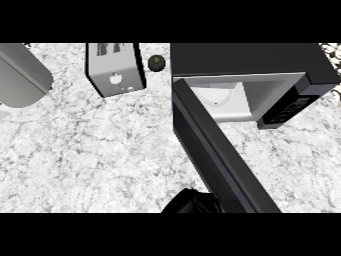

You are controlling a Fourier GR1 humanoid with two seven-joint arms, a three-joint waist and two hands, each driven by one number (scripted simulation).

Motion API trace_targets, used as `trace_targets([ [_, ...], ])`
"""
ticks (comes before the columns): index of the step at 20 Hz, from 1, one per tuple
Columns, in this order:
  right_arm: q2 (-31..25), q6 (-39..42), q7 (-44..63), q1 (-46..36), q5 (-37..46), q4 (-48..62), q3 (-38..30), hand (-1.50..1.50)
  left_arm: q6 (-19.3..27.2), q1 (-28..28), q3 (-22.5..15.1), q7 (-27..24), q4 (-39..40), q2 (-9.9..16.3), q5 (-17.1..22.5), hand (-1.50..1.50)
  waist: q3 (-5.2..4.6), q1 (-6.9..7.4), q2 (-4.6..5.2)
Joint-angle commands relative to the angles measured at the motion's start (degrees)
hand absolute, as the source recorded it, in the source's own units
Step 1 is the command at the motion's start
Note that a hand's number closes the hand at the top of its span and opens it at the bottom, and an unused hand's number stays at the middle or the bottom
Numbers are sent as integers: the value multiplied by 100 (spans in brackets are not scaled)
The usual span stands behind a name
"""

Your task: Pick up the milk, place it into the microwave and close the microwave

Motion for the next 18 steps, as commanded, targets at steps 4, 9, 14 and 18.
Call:
trace_targets([
  [4, -219, 539, 361, 276, -534, -1056, 119, -150, 848, -1319, -766, 253, 680, -131, 968, 150, -5, -187, 41],
  [9, -345, 659, 614, 202, -791, -1404, 261, -150, 996, -2038, -580, 241, 911, -132, 1557, 150, -10, -476, 108],
  [14, -538, 567, 887, 174, -859, -1804, 277, -150, 1532, -2405, -478, 246, 1146, -133, 1805, 150, -28, -798, 146],
  [18, -589, 561, 910, 86, -1033, -1959, 204, -150, 1986, -2453, 89, -494, 785, -133, 2320, -150, -61, -934, 207],
])
